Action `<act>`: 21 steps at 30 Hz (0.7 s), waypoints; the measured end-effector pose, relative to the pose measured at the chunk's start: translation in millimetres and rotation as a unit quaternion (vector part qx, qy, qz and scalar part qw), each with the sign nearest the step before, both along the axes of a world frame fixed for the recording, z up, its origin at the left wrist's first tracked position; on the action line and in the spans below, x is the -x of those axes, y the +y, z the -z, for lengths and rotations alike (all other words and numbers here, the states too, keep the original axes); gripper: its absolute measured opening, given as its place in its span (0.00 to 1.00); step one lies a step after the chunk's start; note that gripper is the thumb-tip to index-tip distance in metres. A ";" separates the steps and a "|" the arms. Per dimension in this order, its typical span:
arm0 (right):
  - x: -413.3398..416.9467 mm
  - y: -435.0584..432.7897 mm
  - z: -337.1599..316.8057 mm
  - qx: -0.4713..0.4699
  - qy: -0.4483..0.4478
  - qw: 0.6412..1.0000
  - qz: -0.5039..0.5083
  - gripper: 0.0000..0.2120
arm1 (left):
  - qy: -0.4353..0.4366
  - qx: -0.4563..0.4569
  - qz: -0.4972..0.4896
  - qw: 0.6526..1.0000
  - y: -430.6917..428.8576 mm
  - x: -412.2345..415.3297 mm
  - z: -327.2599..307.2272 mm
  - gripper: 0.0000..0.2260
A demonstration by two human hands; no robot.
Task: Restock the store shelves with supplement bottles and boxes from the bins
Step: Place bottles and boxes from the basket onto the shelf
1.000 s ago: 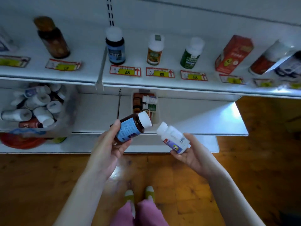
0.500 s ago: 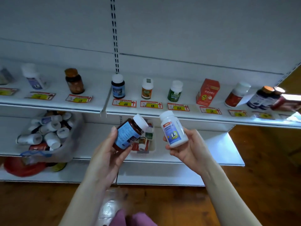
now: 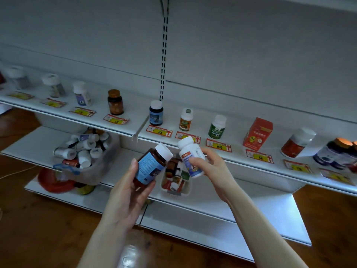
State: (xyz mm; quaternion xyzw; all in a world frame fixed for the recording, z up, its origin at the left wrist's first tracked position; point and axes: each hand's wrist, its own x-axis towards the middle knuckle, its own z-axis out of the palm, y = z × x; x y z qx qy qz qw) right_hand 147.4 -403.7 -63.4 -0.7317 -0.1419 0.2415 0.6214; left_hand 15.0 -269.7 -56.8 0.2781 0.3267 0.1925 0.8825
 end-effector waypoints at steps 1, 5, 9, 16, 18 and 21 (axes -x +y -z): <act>-0.9 0.4 1.6 0.006 -0.004 1.000 -0.005 0.16 | 0.000 0.002 -0.006 1.000 -1.4 3.1 1.4 0.11; -0.8 8.5 2.3 0.013 0.003 0.999 -0.045 0.17 | 0.006 0.007 -0.038 0.999 -1.9 16.1 5.0 0.16; -0.4 24.2 -4.5 0.009 -0.024 0.992 -0.120 0.27 | 0.007 0.006 -0.073 0.997 2.9 23.8 0.5 0.14; -1.5 64.8 -13.7 0.003 0.012 0.983 -0.182 0.17 | 0.012 0.022 -0.110 0.994 22.1 27.2 -3.6 0.10; -1.7 81.2 -15.0 -0.002 0.019 0.985 -0.170 0.15 | 0.000 0.028 -0.110 0.994 34.6 29.2 -4.0 0.12; -0.9 114.2 -14.3 -0.008 0.015 0.986 -0.168 0.16 | -0.011 0.030 -0.125 0.992 62.4 34.0 -4.4 0.15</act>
